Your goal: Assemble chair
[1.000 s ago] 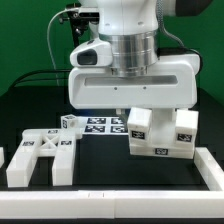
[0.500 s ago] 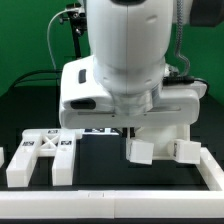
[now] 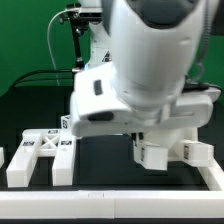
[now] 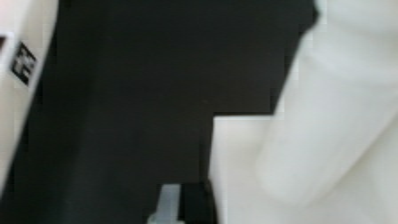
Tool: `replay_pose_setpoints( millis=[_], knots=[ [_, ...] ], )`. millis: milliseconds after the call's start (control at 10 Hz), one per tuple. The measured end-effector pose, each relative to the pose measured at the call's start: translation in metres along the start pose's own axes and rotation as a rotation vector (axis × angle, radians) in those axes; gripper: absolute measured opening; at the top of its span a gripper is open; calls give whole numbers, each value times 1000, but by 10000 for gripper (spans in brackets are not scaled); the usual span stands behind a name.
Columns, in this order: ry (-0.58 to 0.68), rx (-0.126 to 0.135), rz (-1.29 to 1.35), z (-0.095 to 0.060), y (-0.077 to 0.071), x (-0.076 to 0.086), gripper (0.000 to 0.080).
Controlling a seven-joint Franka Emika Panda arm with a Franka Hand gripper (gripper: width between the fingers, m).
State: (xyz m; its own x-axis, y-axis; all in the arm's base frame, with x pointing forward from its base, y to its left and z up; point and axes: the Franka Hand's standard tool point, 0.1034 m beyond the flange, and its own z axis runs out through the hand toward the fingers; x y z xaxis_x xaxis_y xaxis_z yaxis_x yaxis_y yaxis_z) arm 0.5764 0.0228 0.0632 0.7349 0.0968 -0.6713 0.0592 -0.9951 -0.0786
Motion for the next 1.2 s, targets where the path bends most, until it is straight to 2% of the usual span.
replay_pose_setpoints(
  millis=[200,300,600,800,900,1200],
  knots=[
    [-49,-26,-51,6,-5,12,29],
    [-41,-29,-48,5,-5,16,29],
    [-76,-24,28,9,-1,12,29],
    [-76,-39,49,3,-7,9,29],
    [-83,-36,72,5,-6,4,29],
    [-79,-35,75,8,-3,8,29]
  ],
)
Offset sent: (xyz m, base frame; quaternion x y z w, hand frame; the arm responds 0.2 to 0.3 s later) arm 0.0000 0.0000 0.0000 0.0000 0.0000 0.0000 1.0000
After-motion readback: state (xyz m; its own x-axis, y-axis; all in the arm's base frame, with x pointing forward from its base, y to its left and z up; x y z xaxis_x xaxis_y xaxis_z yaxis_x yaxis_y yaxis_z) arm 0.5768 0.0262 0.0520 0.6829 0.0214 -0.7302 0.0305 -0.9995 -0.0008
